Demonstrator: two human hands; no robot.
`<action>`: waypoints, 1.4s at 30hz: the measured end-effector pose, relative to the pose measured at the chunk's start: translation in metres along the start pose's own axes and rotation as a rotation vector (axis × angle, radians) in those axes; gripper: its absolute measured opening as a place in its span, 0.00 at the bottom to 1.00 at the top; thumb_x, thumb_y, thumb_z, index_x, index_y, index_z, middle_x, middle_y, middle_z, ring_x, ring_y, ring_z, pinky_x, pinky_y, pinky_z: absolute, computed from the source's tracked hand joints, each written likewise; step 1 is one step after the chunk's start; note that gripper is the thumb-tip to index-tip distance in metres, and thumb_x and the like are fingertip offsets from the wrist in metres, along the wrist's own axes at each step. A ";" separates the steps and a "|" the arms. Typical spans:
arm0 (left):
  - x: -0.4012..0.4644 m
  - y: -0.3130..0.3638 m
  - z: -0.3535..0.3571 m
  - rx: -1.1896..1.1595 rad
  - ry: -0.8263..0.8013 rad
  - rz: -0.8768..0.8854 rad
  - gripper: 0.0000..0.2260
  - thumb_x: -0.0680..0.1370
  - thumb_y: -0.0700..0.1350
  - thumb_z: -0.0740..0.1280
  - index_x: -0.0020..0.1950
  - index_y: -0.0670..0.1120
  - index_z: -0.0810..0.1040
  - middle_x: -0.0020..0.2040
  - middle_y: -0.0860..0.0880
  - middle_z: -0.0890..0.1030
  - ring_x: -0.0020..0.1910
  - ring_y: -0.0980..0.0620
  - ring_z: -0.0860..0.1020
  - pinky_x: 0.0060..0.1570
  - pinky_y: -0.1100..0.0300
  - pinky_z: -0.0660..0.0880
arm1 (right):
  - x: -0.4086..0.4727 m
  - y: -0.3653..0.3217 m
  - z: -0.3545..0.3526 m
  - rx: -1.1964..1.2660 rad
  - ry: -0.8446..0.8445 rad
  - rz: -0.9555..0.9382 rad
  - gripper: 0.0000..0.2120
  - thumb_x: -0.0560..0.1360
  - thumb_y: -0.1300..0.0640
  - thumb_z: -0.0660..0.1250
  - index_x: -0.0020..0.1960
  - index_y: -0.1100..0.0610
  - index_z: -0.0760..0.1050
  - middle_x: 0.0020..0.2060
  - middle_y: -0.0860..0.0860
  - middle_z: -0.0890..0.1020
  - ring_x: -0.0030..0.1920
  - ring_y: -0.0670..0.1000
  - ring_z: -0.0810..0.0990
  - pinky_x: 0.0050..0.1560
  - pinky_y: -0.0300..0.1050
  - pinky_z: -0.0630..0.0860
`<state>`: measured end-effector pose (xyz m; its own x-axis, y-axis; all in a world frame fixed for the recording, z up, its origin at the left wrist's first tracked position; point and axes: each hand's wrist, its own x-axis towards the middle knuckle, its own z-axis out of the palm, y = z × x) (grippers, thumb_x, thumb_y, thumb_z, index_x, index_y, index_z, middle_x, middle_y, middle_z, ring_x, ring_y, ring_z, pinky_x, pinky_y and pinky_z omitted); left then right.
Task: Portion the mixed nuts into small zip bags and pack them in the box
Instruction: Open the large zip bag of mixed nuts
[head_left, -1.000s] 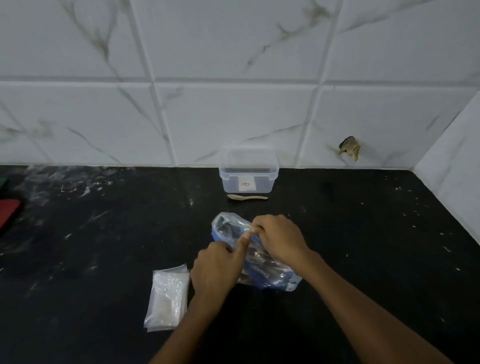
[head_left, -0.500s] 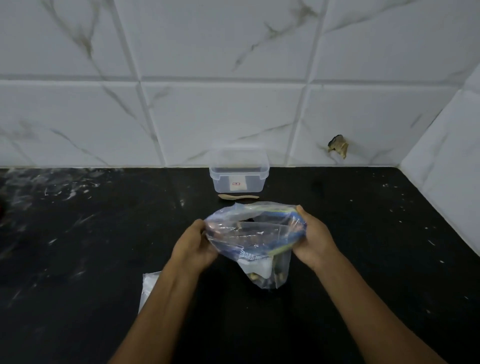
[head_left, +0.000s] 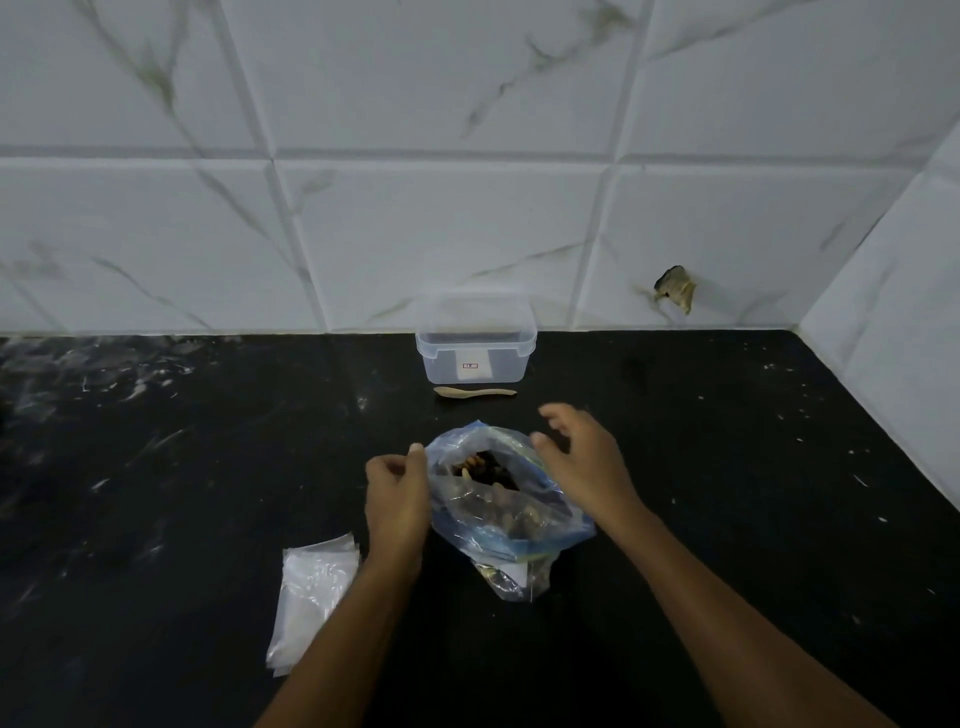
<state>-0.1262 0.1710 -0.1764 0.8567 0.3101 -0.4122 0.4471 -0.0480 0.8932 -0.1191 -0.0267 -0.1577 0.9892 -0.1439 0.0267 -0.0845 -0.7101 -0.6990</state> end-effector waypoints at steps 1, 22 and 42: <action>-0.011 -0.001 0.000 0.115 0.085 0.153 0.12 0.80 0.56 0.63 0.53 0.48 0.72 0.48 0.47 0.79 0.46 0.50 0.79 0.48 0.50 0.79 | 0.004 -0.006 0.005 -0.063 -0.037 -0.082 0.21 0.77 0.51 0.65 0.69 0.51 0.69 0.63 0.50 0.75 0.63 0.50 0.73 0.60 0.47 0.72; -0.013 0.023 0.000 -0.369 -0.343 -0.303 0.07 0.81 0.40 0.62 0.54 0.41 0.78 0.52 0.40 0.82 0.50 0.44 0.82 0.51 0.48 0.80 | 0.005 -0.024 -0.010 0.981 0.124 0.738 0.08 0.77 0.61 0.61 0.49 0.64 0.78 0.34 0.54 0.76 0.33 0.51 0.75 0.36 0.45 0.73; 0.020 0.007 0.012 0.176 -0.303 0.060 0.05 0.79 0.43 0.66 0.54 0.46 0.75 0.54 0.43 0.79 0.51 0.46 0.79 0.54 0.48 0.78 | -0.016 0.021 0.005 -0.118 -0.056 -0.062 0.22 0.76 0.55 0.65 0.69 0.51 0.70 0.65 0.50 0.72 0.64 0.50 0.72 0.64 0.49 0.71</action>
<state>-0.1032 0.1650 -0.1807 0.9085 0.0071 -0.4179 0.4083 -0.2284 0.8838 -0.1365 -0.0359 -0.1762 0.9979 -0.0605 0.0252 -0.0328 -0.7933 -0.6080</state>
